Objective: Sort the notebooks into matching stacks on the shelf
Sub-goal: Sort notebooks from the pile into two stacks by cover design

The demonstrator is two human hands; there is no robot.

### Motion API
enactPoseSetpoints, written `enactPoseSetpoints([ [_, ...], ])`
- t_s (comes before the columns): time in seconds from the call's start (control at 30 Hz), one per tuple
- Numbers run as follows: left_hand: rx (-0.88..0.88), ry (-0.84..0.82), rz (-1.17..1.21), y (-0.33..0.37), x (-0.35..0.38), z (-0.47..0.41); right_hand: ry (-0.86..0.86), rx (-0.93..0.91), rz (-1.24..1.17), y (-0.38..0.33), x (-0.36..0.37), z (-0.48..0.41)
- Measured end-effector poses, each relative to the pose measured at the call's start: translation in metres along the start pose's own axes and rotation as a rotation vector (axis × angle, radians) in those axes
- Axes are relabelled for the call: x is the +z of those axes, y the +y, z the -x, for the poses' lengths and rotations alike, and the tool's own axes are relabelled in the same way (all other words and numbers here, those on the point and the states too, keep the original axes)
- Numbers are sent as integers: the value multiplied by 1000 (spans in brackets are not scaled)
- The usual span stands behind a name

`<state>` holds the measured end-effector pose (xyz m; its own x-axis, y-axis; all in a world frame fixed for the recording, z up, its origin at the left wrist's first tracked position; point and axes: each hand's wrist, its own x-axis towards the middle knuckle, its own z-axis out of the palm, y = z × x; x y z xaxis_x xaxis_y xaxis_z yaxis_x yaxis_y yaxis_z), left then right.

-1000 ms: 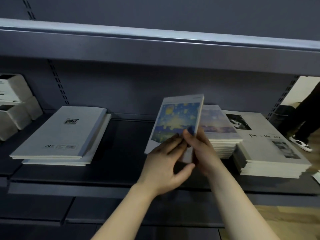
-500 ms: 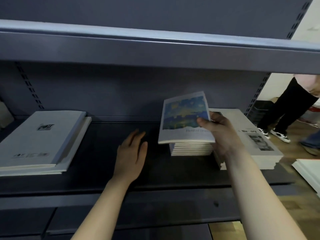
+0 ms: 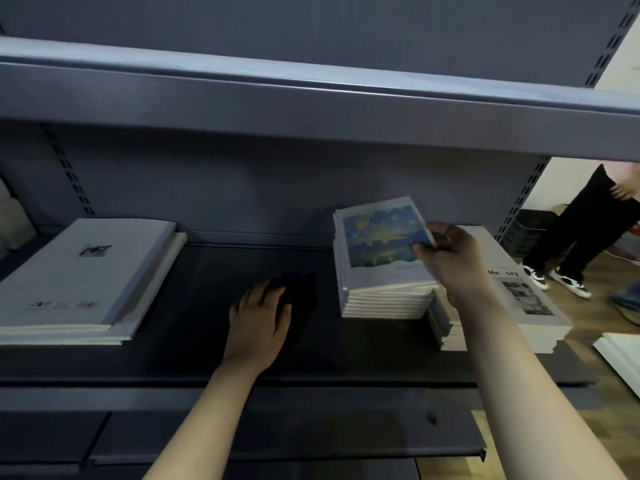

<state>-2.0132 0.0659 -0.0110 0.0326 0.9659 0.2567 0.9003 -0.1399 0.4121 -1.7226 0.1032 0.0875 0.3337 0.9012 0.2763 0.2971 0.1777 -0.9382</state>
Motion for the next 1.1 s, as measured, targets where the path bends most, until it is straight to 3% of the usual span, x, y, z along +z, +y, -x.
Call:
enactPoseSetpoints([
  [0.7,-27,-21,-33,1,0,3,58,-81,566,12,15,-14],
  [0.87,-19,-16,-4,0,-3,4,160,-152,770,2,17,-6],
  [1.1,-63,67,-37,-33,-31,5,-71,-447,634,-18,39,37],
])
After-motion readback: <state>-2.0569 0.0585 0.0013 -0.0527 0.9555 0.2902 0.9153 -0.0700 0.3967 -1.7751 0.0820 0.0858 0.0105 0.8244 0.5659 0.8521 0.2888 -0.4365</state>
